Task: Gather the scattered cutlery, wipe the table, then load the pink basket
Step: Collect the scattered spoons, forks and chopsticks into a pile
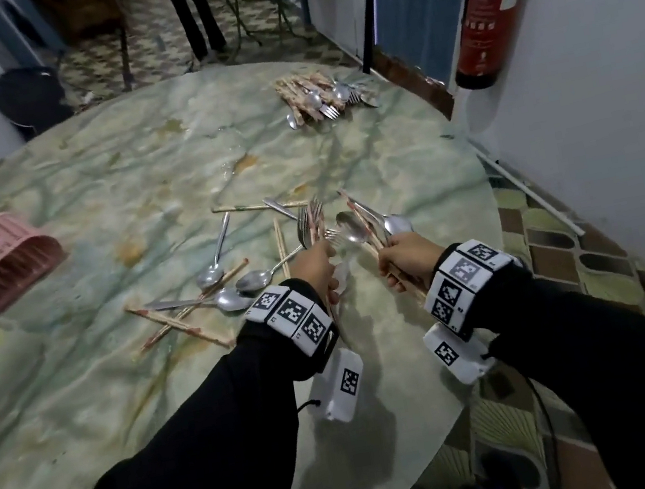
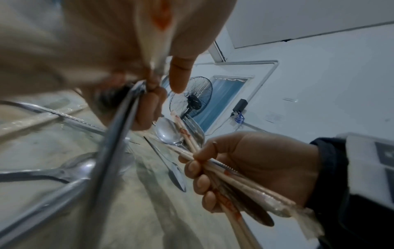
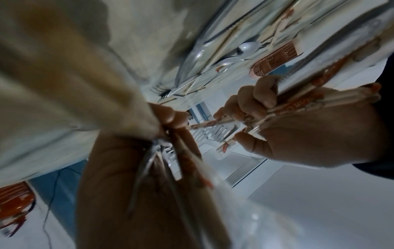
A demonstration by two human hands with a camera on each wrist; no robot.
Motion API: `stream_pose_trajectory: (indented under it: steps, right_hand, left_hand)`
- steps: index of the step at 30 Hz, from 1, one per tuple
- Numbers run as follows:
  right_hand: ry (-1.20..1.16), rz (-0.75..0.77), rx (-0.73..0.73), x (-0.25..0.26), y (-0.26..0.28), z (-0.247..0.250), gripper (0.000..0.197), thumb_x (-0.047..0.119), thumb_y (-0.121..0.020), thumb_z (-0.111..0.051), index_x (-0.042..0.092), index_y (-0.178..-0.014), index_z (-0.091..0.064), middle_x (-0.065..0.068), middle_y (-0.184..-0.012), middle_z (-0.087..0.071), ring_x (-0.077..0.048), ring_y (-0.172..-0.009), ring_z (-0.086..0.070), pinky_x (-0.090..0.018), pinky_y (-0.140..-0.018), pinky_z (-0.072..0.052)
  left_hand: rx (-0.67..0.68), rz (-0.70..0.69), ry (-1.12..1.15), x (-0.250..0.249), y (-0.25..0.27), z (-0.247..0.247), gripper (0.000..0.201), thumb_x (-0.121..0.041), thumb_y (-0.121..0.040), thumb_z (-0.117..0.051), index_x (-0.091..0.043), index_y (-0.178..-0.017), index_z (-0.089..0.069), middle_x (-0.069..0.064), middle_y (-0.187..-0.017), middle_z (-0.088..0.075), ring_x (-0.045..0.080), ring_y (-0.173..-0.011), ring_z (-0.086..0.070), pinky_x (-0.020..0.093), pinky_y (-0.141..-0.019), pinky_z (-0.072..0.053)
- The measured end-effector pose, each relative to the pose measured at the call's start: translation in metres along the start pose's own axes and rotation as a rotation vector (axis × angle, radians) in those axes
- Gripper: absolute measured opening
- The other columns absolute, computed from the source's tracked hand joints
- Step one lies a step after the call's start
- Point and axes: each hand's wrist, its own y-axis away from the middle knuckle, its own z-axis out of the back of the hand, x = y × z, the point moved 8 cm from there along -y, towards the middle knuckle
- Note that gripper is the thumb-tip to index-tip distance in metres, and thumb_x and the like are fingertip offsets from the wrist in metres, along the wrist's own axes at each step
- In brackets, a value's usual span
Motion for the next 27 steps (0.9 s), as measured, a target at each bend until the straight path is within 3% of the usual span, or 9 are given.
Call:
stream_pose_trajectory:
  steps: [4,7,11,15,19,22,24,27]
  right_hand:
    - [0.131,0.079,0.102,0.012,-0.021,0.027,0.016,-0.017,-0.081,-0.044,-0.002,-0.081,-0.049,-0.012,-0.061,-0.039,-0.006,-0.021,-0.037,-0.01,-0.029,-0.028]
    - [0.234,0.09,0.18,0.016,-0.038,0.052,0.019,-0.016,-0.082,-0.046,0.001,-0.072,-0.048,-0.01,-0.061,-0.039,-0.008,-0.026,-0.041,-0.011,-0.03,-0.029]
    - [0.4,0.151,0.262,0.022,-0.062,0.078,0.023,-0.012,-0.081,-0.052,0.006,-0.067,-0.048,-0.011,-0.059,-0.045,-0.02,-0.048,-0.044,-0.02,-0.04,-0.036]
    - [0.472,0.198,0.273,0.028,-0.083,0.099,0.016,-0.016,-0.08,-0.053,0.0,-0.082,-0.052,-0.01,-0.059,-0.045,-0.017,-0.044,-0.045,-0.014,-0.033,-0.033]
    - [0.556,0.222,0.321,0.035,-0.113,0.104,0.016,-0.013,-0.081,-0.056,0.003,-0.083,-0.053,-0.012,-0.067,-0.048,-0.019,-0.051,-0.044,-0.025,-0.049,-0.037]
    - [0.635,0.254,0.34,0.043,-0.14,0.106,0.018,-0.01,-0.081,-0.058,0.004,-0.091,-0.054,-0.014,-0.074,-0.05,-0.017,-0.053,-0.042,-0.026,-0.05,-0.034]
    - [0.679,0.287,0.367,0.053,-0.158,0.106,0.025,-0.009,-0.08,-0.059,0.003,-0.102,-0.057,-0.014,-0.08,-0.051,-0.013,-0.054,-0.042,-0.023,-0.049,-0.035]
    - [0.738,0.323,0.383,0.073,-0.19,0.11,0.032,-0.01,-0.079,-0.062,0.0,-0.11,-0.057,-0.012,-0.091,-0.052,-0.016,-0.065,-0.046,-0.016,-0.051,-0.033]
  left_hand:
    - [-0.057,0.04,0.153,-0.002,-0.01,-0.032,0.014,-0.016,-0.085,-0.033,-0.018,-0.072,-0.034,-0.001,-0.058,-0.024,0.012,-0.046,-0.02,0.017,-0.045,-0.017]
    - [-0.109,0.066,0.207,-0.001,-0.015,-0.06,0.015,-0.014,-0.085,-0.032,-0.018,-0.071,-0.033,-0.001,-0.056,-0.024,0.011,-0.04,-0.021,0.012,-0.041,-0.018]
    - [-0.235,0.057,0.252,-0.007,-0.021,-0.085,0.02,-0.013,-0.09,-0.031,-0.015,-0.071,-0.035,0.001,-0.058,-0.027,0.012,-0.045,-0.022,0.018,-0.046,-0.017]
    - [-0.326,0.024,0.269,-0.017,-0.033,-0.097,0.027,-0.014,-0.095,-0.03,-0.014,-0.069,-0.038,0.001,-0.058,-0.03,0.014,-0.046,-0.027,0.023,-0.045,-0.021]
    - [-0.371,-0.009,0.294,-0.034,-0.049,-0.094,0.027,-0.009,-0.096,-0.031,-0.013,-0.07,-0.039,0.001,-0.06,-0.032,0.014,-0.048,-0.03,0.025,-0.046,-0.026]
    - [-0.396,-0.052,0.325,-0.05,-0.067,-0.089,0.02,-0.004,-0.094,-0.032,-0.012,-0.078,-0.043,0.001,-0.063,-0.035,0.013,-0.05,-0.033,0.025,-0.049,-0.03]
    - [-0.398,-0.107,0.301,-0.065,-0.083,-0.089,0.017,0.001,-0.091,-0.032,-0.009,-0.094,-0.045,0.004,-0.065,-0.037,0.014,-0.05,-0.036,0.027,-0.048,-0.032]
    - [-0.382,-0.155,0.228,-0.089,-0.109,-0.091,0.027,0.004,-0.089,-0.034,-0.012,-0.109,-0.044,0.006,-0.065,-0.041,0.016,-0.05,-0.039,0.026,-0.046,-0.035]
